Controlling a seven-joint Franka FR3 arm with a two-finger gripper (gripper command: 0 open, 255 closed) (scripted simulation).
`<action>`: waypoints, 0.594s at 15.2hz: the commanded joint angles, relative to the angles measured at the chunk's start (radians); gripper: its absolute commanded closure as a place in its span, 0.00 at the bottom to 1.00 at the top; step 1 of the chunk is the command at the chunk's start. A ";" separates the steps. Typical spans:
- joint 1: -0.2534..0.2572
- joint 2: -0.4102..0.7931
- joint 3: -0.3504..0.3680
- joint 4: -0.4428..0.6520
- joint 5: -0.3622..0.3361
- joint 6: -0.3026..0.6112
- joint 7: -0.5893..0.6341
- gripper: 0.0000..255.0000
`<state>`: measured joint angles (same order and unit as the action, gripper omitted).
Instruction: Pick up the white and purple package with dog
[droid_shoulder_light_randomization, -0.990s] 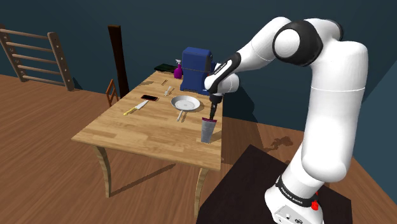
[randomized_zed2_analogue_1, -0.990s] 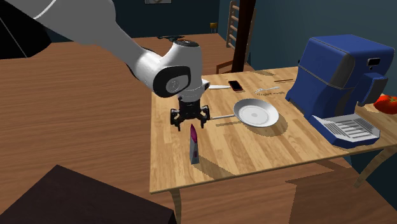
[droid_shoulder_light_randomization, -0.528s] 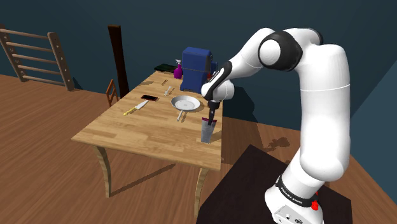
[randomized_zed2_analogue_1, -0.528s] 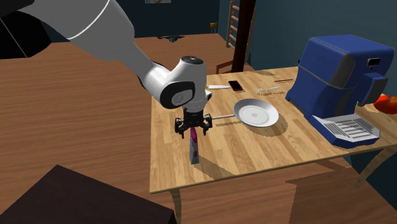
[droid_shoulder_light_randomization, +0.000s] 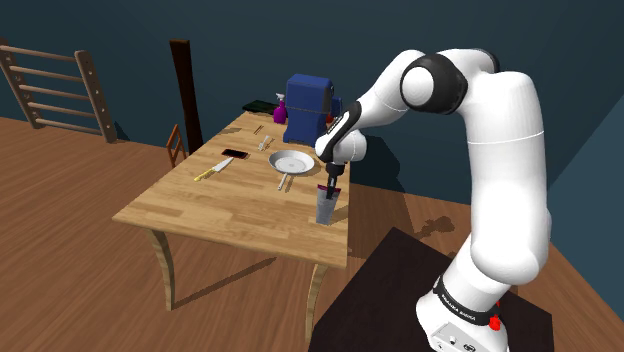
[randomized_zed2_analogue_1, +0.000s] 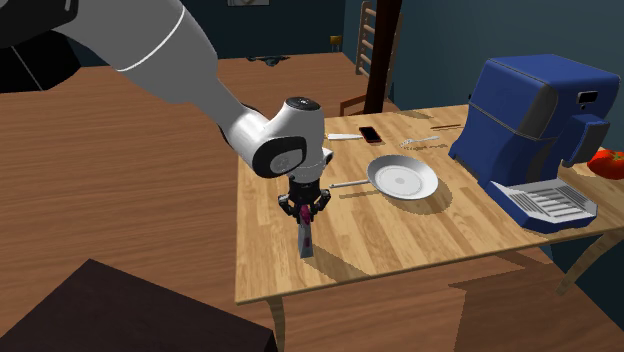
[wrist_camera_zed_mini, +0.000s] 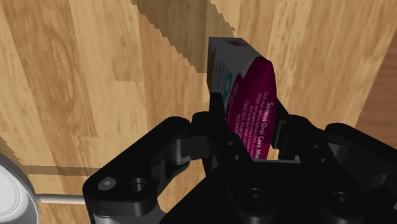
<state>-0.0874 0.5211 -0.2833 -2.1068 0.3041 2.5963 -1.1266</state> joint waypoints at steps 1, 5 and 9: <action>0.000 0.001 0.000 0.000 0.000 0.000 0.000 1.00; 0.000 0.001 0.000 0.000 0.000 0.000 0.000 1.00; 0.011 -0.034 -0.015 -0.006 -0.017 -0.028 0.012 1.00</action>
<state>-0.0799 0.5000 -0.2925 -2.1106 0.2930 2.5781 -1.1179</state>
